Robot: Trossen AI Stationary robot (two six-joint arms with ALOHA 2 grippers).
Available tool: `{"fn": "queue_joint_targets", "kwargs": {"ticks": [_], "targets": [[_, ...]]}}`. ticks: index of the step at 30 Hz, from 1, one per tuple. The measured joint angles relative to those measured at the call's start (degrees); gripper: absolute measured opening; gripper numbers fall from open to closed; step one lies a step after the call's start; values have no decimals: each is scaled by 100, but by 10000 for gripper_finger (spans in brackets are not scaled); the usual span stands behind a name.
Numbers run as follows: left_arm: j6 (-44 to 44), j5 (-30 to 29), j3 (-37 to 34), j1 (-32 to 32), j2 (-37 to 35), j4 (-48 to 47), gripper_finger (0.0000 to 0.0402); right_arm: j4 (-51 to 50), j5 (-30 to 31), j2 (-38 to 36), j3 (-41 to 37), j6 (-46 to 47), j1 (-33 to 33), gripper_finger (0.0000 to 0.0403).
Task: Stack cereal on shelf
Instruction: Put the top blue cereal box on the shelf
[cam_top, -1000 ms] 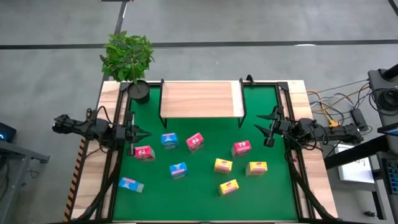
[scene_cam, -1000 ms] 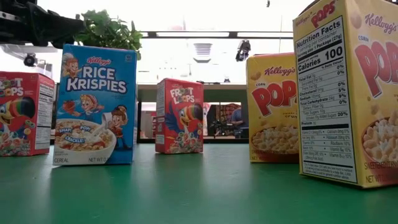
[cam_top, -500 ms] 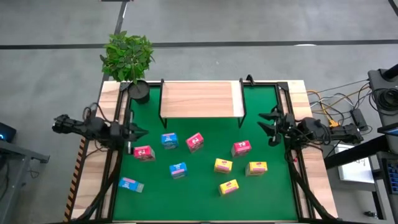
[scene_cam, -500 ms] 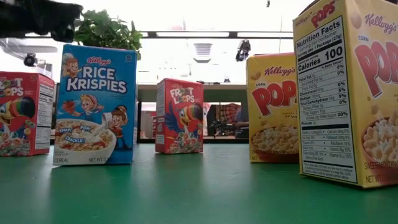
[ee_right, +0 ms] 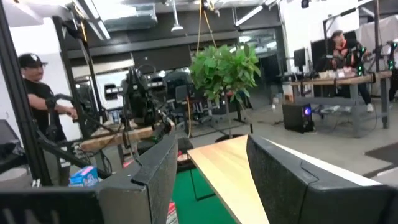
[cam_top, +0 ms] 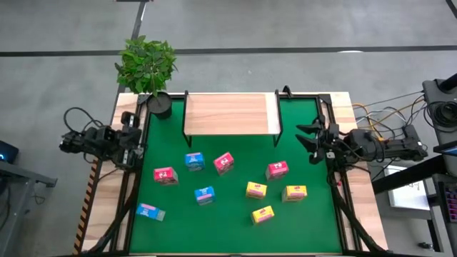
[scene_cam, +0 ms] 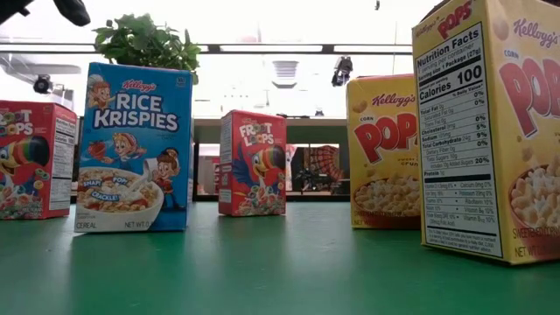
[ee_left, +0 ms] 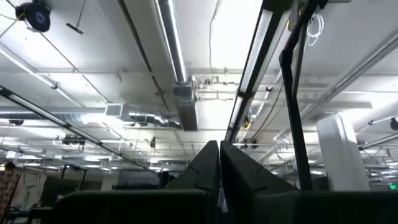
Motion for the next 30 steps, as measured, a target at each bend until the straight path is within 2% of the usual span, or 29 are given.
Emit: {"fn": "queue_joint_targets", "kwargs": {"ticks": [7,13,17,19,22,30], "targets": [[-233,-2,301,0,607,6,0,2,2,419,291,0,0,183],[-351,-2,989,1,1757,-25,0,-93,0,519,440,-1,0,183],[-390,-2,1655,0,2484,-594,0,-460,0,513,517,80,0,183],[-491,-2,2052,0,2810,-1103,0,-668,0,524,549,108,0,183],[-831,-2,2718,0,3233,-2349,0,-782,-2,528,530,110,0,183],[-2285,-1,4490,0,4688,-6952,0,-859,0,517,441,60,0,183]]}}
